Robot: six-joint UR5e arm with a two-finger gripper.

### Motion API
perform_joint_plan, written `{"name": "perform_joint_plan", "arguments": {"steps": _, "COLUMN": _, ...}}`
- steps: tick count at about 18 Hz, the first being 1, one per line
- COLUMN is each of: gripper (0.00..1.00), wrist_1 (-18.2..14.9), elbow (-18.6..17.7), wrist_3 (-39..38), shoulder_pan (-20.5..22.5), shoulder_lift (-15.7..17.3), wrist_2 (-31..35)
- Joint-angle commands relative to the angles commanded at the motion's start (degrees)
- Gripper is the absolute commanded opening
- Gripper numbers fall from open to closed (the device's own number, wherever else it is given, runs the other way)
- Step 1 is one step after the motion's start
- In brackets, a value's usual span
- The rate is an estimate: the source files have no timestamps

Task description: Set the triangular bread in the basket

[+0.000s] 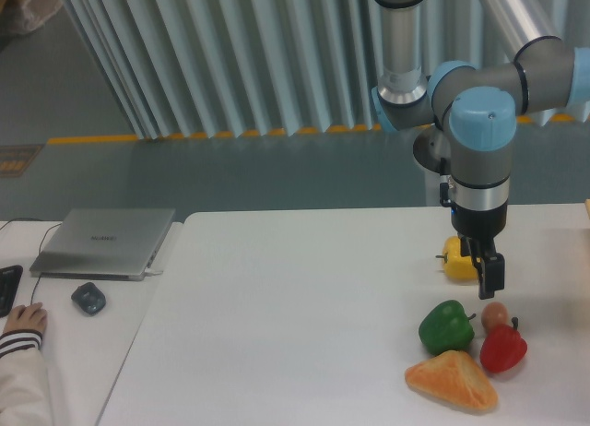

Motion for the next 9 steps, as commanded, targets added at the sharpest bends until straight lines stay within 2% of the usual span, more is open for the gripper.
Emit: {"name": "perform_joint_plan", "arguments": {"steps": 9, "gripper": 1.00, "wrist_1": 0.44, "elbow": -1.31, "wrist_3": 0.26, "shoulder_pan": -0.61, "shoulder_lift": 0.70, "wrist_2": -0.70}}
